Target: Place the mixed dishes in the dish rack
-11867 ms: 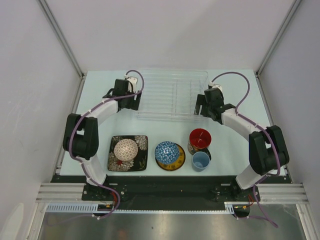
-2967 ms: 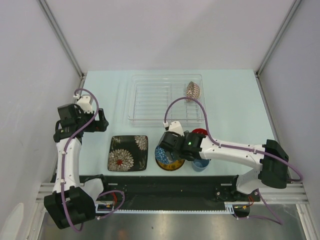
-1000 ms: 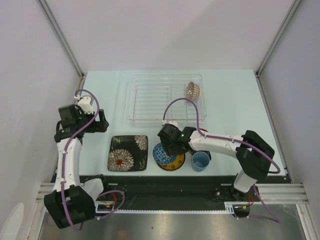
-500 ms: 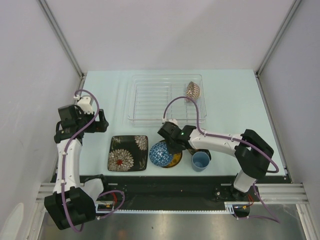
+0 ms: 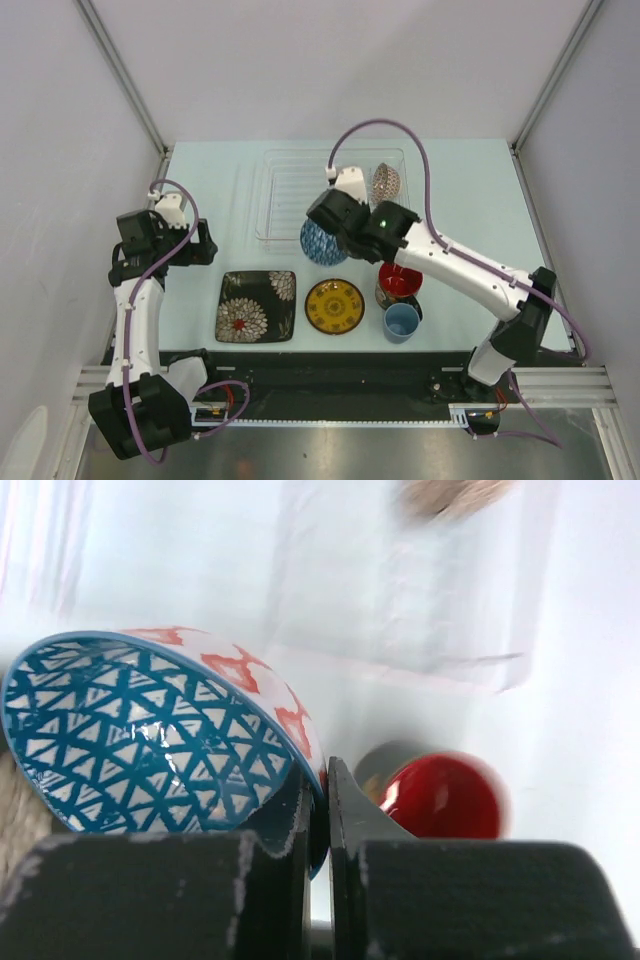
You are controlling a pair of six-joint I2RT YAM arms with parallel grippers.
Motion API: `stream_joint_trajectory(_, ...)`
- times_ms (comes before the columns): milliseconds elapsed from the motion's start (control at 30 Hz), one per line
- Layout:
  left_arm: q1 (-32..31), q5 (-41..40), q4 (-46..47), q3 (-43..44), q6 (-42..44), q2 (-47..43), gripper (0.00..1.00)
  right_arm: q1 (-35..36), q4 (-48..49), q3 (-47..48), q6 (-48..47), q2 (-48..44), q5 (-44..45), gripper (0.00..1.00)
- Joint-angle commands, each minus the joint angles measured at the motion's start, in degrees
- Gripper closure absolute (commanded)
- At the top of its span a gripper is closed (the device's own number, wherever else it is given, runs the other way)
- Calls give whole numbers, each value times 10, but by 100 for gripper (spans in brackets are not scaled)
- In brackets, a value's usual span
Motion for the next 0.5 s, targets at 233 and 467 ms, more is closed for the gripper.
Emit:
stream_joint_trajectory(233, 5, -4, 9, -7, 9, -22, 3, -91, -285, 202, 98, 215, 329, 100)
stream_joint_trajectory(467, 5, 4, 14, -11, 3, -15, 3, -134, -285, 147, 117, 203, 354, 100)
